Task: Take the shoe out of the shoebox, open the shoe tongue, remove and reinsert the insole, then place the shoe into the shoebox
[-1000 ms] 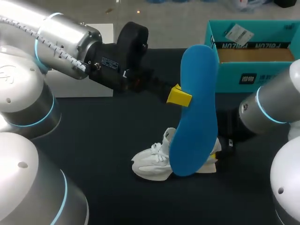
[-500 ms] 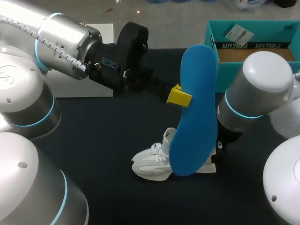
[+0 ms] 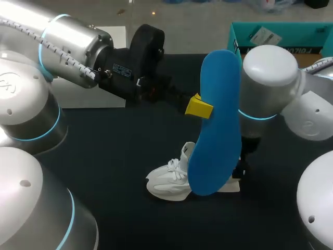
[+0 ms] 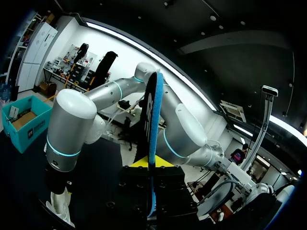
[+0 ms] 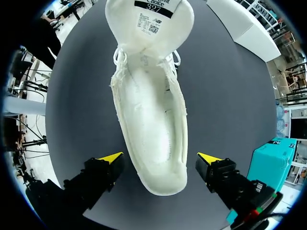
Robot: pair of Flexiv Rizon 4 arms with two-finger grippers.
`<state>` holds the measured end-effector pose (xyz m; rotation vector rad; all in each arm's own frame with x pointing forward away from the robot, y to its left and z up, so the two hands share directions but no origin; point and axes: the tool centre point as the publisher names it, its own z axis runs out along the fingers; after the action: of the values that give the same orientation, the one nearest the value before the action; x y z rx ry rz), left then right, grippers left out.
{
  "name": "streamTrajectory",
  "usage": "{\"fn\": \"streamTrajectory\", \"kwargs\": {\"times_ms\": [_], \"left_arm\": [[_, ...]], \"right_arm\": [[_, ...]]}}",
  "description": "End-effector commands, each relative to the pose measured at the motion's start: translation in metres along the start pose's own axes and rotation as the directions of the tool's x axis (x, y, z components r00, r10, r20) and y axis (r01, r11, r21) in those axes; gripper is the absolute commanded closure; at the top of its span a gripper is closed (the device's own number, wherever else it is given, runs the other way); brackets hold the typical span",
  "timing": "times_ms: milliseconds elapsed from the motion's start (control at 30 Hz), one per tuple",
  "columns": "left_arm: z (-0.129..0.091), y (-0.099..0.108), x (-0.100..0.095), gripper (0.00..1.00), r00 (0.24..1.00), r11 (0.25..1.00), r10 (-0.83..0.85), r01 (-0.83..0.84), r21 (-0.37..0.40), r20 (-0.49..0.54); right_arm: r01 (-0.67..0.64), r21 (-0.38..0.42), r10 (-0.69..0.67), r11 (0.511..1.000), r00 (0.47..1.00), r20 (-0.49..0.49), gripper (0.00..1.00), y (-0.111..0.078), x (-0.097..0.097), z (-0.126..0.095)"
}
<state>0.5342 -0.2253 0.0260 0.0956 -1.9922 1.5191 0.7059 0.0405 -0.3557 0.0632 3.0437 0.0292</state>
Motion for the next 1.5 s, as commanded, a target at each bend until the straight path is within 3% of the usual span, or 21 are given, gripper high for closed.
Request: {"fn": "streamTrajectory", "kwargs": {"times_ms": [33,800,1100,1500], "left_arm": [[0.001,0.001,0.000,1.00,1.000,1.000,0.001,-0.001,0.001,0.000],[0.001,0.001,0.000,1.00,1.000,1.000,0.001,-0.001,0.001,0.000],[0.001,0.001,0.000,1.00,1.000,1.000,0.001,-0.001,0.001,0.000],[0.001,0.001,0.000,1.00,1.000,1.000,0.001,-0.001,0.001,0.000]], "right_arm": [[-0.001,-0.007,0.001,1.000,1.000,0.000,0.00,-0.003,0.001,0.001],[-0.001,-0.007,0.001,1.000,1.000,0.000,0.00,-0.003,0.001,0.001],[0.005,-0.001,-0.004,1.000,0.998,0.069,0.00,0.013,-0.020,-0.034],[0.069,-0.001,-0.069,0.998,0.995,0.075,0.00,0.049,-0.044,0.000]]}}
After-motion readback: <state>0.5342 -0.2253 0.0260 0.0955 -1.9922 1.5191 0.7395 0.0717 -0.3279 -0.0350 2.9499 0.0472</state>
